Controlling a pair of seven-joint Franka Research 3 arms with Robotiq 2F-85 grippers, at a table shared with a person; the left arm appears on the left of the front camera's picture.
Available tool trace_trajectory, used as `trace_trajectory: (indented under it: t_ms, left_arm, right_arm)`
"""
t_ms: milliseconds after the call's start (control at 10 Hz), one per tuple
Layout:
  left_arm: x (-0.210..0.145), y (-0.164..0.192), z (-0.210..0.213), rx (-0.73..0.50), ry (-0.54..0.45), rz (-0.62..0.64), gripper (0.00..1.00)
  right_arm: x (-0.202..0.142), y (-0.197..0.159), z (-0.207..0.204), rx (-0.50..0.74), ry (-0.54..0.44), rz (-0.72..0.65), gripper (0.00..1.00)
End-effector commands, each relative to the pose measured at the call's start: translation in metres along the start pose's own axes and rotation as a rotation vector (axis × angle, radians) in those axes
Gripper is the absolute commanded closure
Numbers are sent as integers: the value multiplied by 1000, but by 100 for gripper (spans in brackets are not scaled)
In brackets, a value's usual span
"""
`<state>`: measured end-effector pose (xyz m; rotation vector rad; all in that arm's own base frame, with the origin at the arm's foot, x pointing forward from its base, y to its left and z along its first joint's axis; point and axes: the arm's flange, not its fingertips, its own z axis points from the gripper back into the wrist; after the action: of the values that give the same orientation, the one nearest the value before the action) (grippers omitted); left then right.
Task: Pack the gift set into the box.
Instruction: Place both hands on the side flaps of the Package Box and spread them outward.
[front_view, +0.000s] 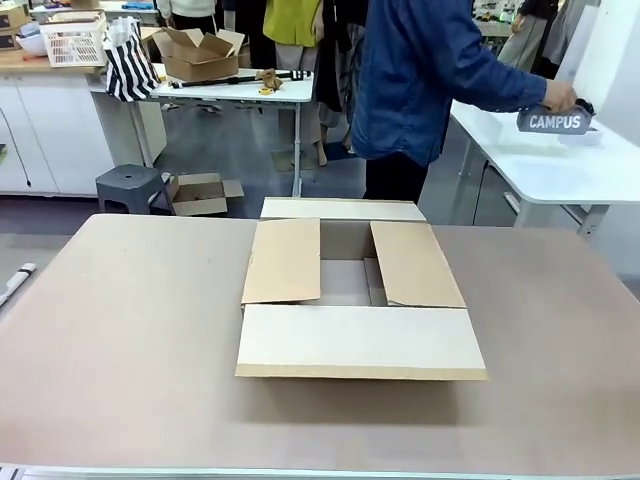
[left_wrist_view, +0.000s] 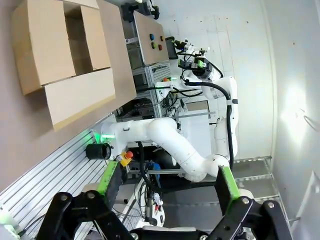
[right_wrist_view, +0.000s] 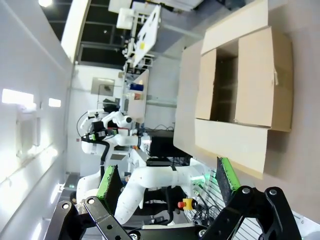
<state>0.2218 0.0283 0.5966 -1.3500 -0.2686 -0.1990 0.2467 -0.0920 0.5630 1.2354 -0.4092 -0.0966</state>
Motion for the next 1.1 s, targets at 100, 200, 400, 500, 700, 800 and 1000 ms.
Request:
trace_trajectory:
  t_ms: [100,200,400,500,700,800,1000]
  left_arm:
    - [4,-2,-2,-22,-1,-24,0]
    - [4,-2,-2,-22,-1,-24,0]
    - [16,-30,-22,261,1,139,0]
    - [39,-65,-49,440,19,180,0]
    - [90,-107,-111,703,112,140,0]
    - [116,-115,-152,804,210,116,0]
    - [147,-104,-225,1095,216,130,0]
  right_arm:
    - [4,2,-2,19,-3,27,0]
    - [4,2,-2,19,-3,27,0]
    - [4,2,-2,19,-3,27,0]
    - [4,2,-2,19,-3,27,0]
    - [4,2,-2,19,-3,27,0]
    - [4,2,-2,19,-3,27,0]
    - [4,2,-2,19,-3,27,0]
